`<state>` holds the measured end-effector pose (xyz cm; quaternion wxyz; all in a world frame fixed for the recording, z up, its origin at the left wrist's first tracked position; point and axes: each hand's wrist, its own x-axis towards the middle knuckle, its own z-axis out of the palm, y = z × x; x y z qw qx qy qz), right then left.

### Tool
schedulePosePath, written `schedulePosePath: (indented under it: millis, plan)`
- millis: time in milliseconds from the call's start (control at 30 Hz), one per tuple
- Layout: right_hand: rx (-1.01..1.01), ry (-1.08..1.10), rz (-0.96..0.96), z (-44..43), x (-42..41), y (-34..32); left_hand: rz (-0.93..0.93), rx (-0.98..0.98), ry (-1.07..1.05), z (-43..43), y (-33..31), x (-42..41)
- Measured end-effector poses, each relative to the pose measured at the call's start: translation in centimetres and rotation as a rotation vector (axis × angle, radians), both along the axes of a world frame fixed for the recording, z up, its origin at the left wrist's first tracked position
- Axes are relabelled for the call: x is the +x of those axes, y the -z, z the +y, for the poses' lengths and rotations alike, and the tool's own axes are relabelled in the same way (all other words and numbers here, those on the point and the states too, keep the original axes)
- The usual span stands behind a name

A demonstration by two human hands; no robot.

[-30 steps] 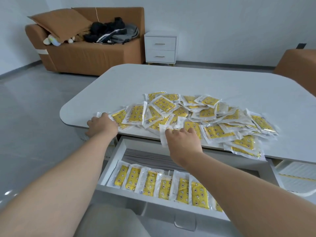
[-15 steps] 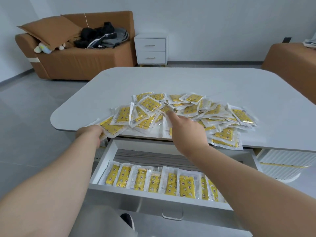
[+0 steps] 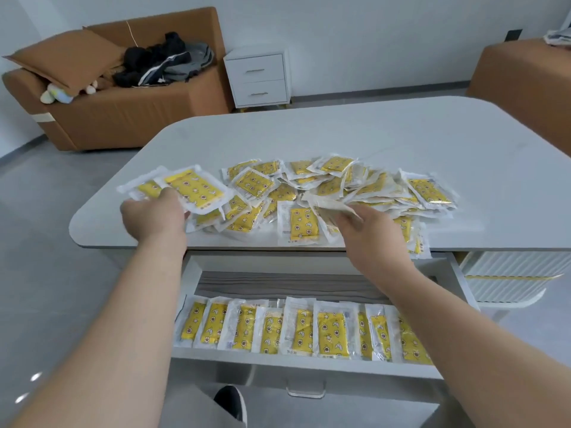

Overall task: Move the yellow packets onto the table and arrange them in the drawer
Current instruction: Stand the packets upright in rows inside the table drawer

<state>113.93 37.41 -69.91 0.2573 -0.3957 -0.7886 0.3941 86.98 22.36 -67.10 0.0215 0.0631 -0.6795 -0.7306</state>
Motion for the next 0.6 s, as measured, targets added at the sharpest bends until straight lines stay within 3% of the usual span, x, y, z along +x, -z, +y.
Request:
schedulePosePath:
  millis: [100, 267, 367, 600]
  plan:
    - [-0.286, 0.052, 0.207, 0.7, -0.2, -0.8, -0.023, -0.066, 0.208, 3.8, 0.9, 3.9]
    - [-0.360, 0.129, 0.349, 1.7, 0.0, -0.9, -0.063, -0.269, 0.457, 8.7, 3.8, 7.6]
    - [-0.476, 0.182, 0.434, 2.4, 0.2, -0.9, 0.001, -0.477, 0.432, 10.0, 4.5, 8.5]
    - [-0.734, 0.221, 0.585, 3.5, 0.7, -1.3, 0.270, -0.569, 0.304, 9.1, 3.1, 8.7]
